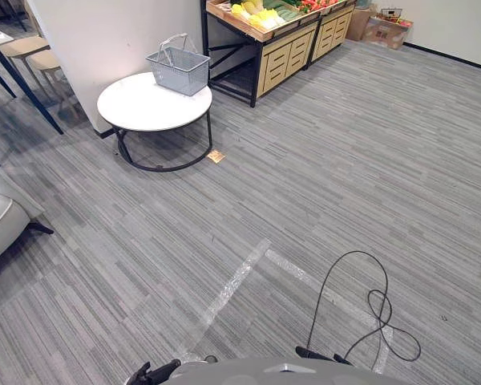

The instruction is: Pick vegetable in the basket

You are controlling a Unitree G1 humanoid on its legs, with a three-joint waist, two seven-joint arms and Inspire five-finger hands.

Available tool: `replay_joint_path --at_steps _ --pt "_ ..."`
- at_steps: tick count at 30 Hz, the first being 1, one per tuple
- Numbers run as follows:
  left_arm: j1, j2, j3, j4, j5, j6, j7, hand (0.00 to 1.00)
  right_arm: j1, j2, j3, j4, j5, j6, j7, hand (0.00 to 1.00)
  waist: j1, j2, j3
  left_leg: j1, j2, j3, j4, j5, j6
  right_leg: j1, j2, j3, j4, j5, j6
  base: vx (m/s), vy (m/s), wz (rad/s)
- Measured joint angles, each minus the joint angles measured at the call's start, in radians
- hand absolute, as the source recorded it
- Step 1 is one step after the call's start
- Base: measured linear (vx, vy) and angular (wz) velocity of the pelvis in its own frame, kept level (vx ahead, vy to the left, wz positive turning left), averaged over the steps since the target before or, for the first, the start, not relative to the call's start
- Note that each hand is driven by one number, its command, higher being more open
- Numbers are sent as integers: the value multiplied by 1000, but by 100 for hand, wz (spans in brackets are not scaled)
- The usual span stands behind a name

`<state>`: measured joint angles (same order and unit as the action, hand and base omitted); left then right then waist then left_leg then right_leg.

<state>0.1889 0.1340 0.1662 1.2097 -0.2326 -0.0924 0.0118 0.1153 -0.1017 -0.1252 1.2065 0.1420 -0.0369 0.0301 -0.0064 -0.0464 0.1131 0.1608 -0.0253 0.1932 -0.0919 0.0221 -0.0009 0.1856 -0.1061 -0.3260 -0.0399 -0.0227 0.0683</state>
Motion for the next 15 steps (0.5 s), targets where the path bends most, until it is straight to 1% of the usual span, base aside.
replay_joint_path --at_steps 1,5,8,14,15 --pt "-2 1 -6 0 0 0 2 100 -3 -1 0 0 -1 0 -1 100 0 5 10 7 1 0 0 1 -2 8 -1 0 1 -1 0 -49 -9 0" --pt "-3 4 -30 0 0 -17 2 100 -5 -3 8 0 -1 -1 -1 100 0 5 12 7 6 0 0 9 -6 6 1 -4 6 -1 0 -79 -10 1" --pt "-3 6 -34 0 0 -18 2 100 -4 -3 9 -1 -1 -1 -3 100 0 3 13 7 7 -1 0 10 -6 7 2 -7 8 -4 4 -80 4 4" --pt "-3 9 -50 0 0 -20 2 100 -2 -3 11 -1 -1 -3 -8 100 1 1 14 5 2 -3 0 5 0 8 -4 -10 1 -3 6 -19 27 1" --pt "-4 10 -52 0 0 -20 2 100 -2 -3 11 -1 -1 -3 -8 100 1 1 14 4 0 -3 0 3 1 8 -6 -10 1 0 11 39 38 0"
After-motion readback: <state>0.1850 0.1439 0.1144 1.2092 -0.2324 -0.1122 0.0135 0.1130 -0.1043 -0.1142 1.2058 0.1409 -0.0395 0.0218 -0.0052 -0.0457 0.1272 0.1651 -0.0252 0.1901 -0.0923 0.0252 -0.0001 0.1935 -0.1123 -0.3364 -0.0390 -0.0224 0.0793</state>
